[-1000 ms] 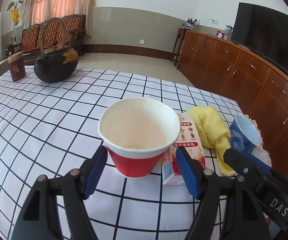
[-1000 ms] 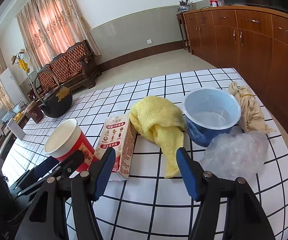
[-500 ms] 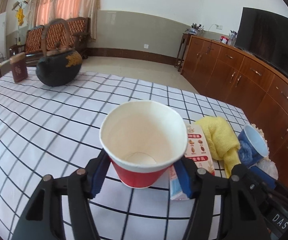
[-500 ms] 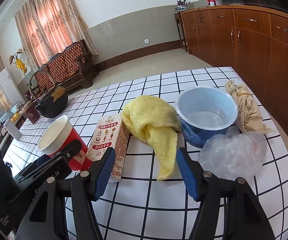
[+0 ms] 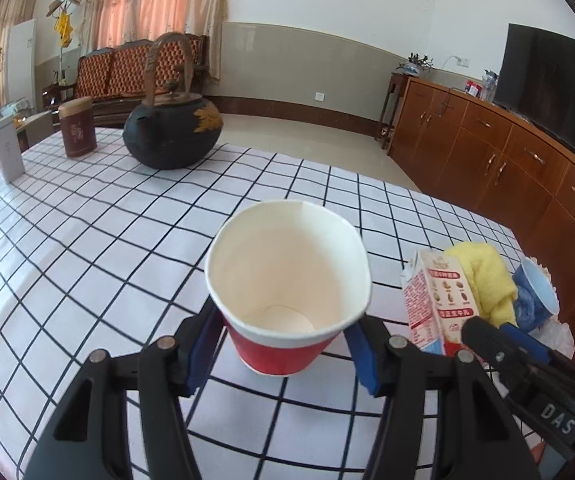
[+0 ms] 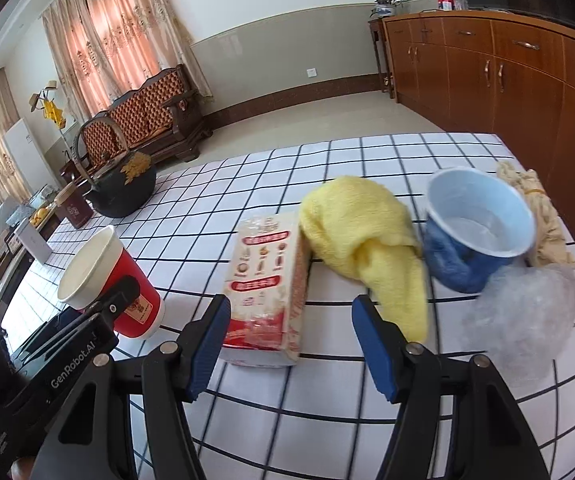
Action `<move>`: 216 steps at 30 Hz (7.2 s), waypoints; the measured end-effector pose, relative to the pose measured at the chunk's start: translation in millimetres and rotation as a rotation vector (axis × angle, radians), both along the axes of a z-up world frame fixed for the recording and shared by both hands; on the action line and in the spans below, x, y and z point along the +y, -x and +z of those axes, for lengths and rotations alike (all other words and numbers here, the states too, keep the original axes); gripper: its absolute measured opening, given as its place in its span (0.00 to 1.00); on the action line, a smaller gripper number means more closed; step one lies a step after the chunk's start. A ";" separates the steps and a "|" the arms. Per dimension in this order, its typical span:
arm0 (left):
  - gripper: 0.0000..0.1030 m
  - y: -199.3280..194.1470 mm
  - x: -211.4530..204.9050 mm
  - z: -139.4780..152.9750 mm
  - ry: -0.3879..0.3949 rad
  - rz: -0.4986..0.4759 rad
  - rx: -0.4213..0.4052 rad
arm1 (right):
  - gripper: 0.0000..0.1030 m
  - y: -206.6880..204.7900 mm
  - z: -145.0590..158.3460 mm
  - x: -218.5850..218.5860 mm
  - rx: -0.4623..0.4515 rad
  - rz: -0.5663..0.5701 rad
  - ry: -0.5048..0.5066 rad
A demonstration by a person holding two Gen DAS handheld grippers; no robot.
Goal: Collect trash
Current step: 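Grasp the red paper cup with the left tool while the right tool grasps the milk carton, then carry the cup and carton over the black bin with both tools, then open both tools to drop the cup and carton into the bin, then move both tools back from the bin to the table, then grasp the blue bowl by its rim with the right tool while the left tool grasps the yellow cloth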
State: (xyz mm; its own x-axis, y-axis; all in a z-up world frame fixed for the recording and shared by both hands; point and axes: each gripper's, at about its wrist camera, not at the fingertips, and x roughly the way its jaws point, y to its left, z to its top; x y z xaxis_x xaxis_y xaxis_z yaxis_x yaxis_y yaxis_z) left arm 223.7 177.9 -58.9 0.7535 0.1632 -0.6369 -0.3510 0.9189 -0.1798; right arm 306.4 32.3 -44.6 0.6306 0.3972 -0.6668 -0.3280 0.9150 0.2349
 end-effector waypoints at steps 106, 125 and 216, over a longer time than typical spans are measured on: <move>0.57 53.7 -470.7 -21.8 0.043 -0.812 0.210 | 0.51 157.9 -42.9 -504.6 0.252 -0.616 0.052; 0.71 33.6 -497.4 -65.9 -0.013 -0.797 0.344 | 0.60 121.0 -97.7 -522.4 0.440 -0.642 0.059; 0.74 -50.9 -106.0 17.8 -0.031 -0.122 0.028 | 0.72 -48.3 12.6 -116.1 0.014 -0.103 0.024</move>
State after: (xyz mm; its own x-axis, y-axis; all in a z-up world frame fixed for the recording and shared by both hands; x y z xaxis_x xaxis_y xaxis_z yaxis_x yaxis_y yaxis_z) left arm 274.6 71.9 -41.0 0.7509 0.0916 -0.6541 -0.2409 0.9601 -0.1420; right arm 354.7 -83.8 -32.0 0.6574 0.3147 -0.6846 -0.2287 0.9491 0.2166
